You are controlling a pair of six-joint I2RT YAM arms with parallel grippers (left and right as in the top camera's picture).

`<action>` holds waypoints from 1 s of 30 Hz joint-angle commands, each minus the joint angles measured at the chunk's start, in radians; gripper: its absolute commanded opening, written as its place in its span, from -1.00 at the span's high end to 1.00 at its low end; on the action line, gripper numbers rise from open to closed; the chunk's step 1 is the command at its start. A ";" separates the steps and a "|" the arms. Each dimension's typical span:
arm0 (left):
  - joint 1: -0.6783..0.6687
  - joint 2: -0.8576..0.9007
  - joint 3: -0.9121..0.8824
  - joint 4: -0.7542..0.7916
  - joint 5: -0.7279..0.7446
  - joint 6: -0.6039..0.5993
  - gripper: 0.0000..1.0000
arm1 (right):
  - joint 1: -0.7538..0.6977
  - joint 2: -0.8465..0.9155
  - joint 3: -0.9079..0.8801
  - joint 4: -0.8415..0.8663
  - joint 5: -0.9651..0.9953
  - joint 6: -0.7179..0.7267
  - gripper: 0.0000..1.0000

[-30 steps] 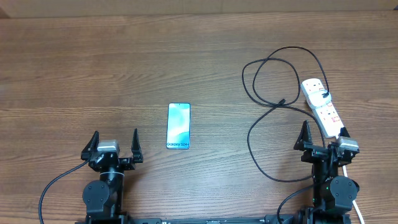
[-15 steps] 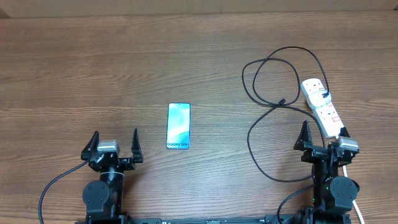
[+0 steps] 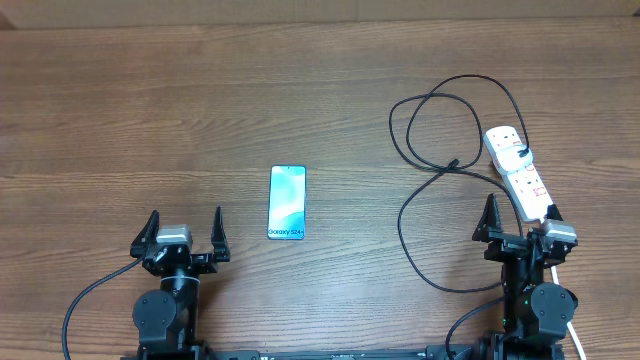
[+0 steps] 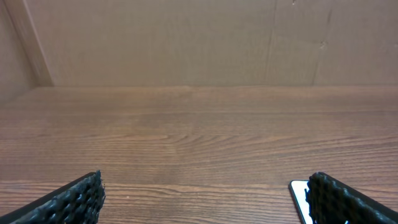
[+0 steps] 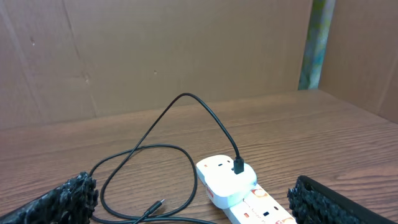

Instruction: Plug charger to phone and switch on socket

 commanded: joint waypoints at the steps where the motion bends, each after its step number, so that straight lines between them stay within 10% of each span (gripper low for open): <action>1: 0.007 0.004 -0.005 0.001 0.011 0.008 -0.99 | -0.005 -0.010 -0.011 0.002 -0.001 -0.008 -1.00; 30: 0.007 0.004 -0.005 0.001 0.011 0.008 -0.99 | -0.005 -0.010 -0.011 0.002 -0.001 -0.008 -1.00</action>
